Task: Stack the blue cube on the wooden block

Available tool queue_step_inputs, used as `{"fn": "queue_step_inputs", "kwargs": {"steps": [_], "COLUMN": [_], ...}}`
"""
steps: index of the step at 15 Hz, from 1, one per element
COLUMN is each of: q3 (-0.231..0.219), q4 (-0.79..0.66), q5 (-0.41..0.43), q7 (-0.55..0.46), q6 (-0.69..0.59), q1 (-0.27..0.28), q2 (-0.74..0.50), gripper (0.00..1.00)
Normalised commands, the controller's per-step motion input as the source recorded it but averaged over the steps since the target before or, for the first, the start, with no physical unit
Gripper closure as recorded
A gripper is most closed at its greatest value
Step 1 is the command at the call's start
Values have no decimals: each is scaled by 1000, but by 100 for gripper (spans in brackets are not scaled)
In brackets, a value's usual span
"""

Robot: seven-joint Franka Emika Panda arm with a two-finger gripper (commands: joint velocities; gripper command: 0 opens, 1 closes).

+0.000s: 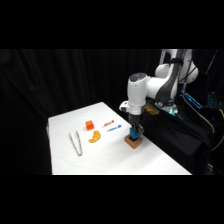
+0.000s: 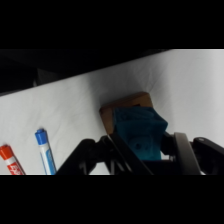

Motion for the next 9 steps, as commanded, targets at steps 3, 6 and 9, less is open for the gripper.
{"fn": "queue_step_inputs", "kwargs": {"steps": [3,6,9], "q3": [104,97,82], "q4": [-50,-49,-52], "q5": [204,175,133], "q7": [-283,-253,-220], "q6": [297,246,162], "q1": [-79,-74,-73], "q2": [64,49,6], "gripper": [73,73,73]}}
